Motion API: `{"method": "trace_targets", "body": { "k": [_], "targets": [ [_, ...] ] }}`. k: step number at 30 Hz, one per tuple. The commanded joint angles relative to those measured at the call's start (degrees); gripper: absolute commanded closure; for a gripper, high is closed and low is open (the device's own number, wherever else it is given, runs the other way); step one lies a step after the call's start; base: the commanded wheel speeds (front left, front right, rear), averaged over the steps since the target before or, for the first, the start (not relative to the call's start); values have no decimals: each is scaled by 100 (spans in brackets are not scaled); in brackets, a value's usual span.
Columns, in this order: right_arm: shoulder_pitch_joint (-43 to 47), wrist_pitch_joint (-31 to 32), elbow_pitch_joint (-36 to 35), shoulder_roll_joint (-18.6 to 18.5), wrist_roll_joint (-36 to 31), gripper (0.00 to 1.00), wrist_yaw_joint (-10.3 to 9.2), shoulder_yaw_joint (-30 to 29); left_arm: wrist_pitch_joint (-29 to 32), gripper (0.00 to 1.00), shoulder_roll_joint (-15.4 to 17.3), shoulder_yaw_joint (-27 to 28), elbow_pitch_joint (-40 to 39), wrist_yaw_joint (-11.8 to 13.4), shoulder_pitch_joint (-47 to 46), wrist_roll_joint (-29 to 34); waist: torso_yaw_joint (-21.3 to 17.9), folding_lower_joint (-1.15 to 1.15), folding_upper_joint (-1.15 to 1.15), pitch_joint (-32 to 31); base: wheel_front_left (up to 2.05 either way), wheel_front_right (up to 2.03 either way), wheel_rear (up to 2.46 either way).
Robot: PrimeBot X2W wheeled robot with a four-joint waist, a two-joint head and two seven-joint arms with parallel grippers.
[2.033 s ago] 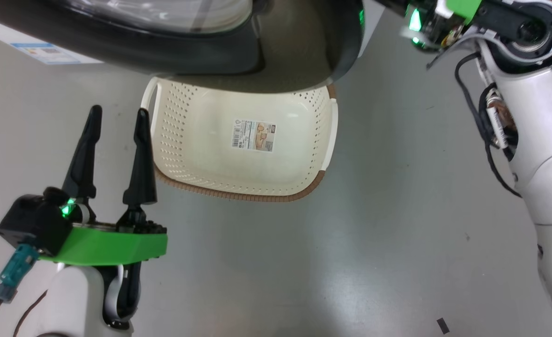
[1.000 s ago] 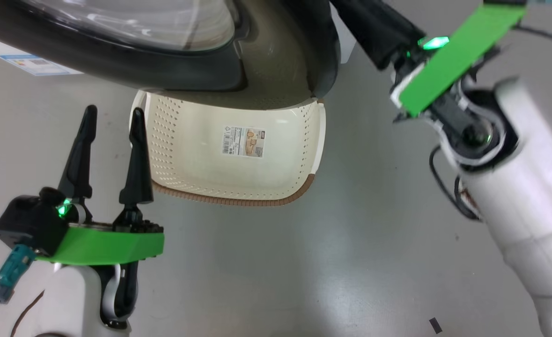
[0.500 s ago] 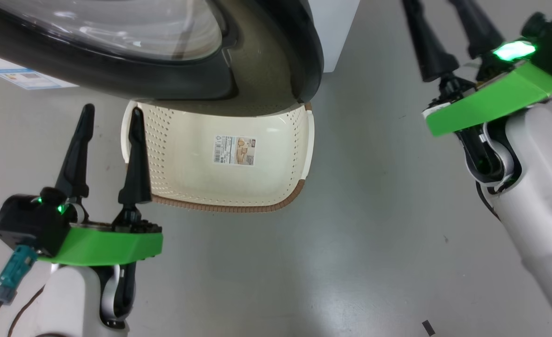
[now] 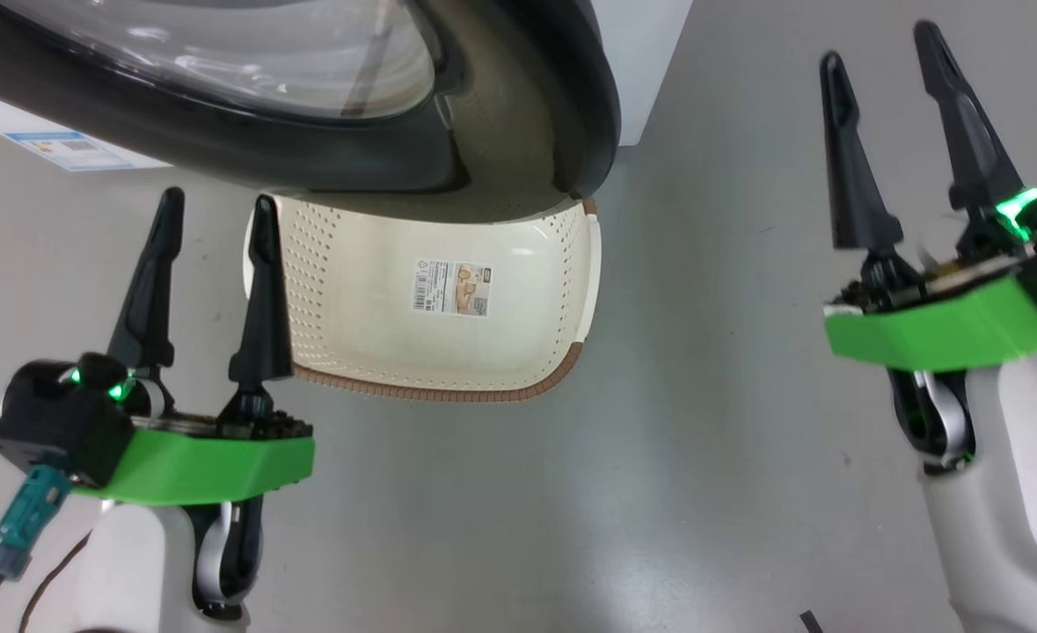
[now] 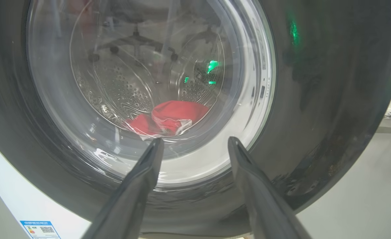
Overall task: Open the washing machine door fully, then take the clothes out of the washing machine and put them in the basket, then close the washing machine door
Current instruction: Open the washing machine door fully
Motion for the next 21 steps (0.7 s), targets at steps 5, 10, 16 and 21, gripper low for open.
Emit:
{"method": "trace_targets", "body": {
  "k": [5, 10, 16, 21],
  "targets": [
    [643, -34, -589, 169, -214, 0, 20, -204, -29, 0, 136, 142, -240, 37, 56, -24, 20, 0, 0, 54, 0, 0, 0],
    [980, -34, -694, 207, -244, 0, 20, -232, -29, 0, 136, 116, -266, 40, 36, -11, 19, 0, 0, 95, 0, 0, 0],
    [1035, -34, -695, 219, -265, 0, 20, -122, -29, 0, 136, 138, -277, 32, 16, -1, 1, 0, 0, 141, 0, 0, 0],
    [992, -35, -675, 224, -237, 0, 20, -34, -29, 0, 136, 148, -256, 25, -5, -16, 2, 0, 0, 147, 0, 0, 0]
  ]
}}
